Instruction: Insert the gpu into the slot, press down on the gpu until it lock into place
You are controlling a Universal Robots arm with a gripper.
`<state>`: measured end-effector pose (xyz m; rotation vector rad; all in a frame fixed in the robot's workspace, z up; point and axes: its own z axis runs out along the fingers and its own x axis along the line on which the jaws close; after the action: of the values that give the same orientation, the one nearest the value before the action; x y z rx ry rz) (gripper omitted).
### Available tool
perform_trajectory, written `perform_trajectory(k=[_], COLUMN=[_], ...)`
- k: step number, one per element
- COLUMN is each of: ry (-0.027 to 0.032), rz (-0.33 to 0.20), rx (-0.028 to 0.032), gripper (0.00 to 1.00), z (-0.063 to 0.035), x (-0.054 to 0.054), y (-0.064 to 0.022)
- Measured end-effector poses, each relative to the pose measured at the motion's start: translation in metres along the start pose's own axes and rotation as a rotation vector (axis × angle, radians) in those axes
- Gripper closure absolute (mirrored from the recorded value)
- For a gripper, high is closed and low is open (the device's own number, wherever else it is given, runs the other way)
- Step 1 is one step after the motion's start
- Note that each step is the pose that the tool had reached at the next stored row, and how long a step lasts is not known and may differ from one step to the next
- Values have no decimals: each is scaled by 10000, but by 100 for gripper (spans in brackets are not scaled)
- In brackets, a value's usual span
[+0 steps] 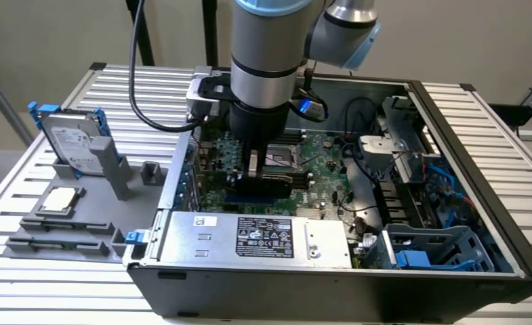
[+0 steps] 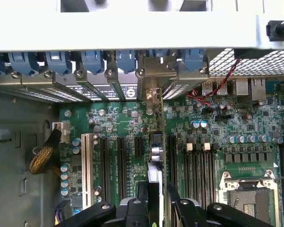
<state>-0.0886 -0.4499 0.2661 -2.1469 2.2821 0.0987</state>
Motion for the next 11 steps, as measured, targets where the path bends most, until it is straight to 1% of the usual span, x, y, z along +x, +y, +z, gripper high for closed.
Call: perform_trajectory(k=[11], ry=[6], rz=[2], rx=[-26], gripper=[74], z=[34], x=[5], y=[-1])
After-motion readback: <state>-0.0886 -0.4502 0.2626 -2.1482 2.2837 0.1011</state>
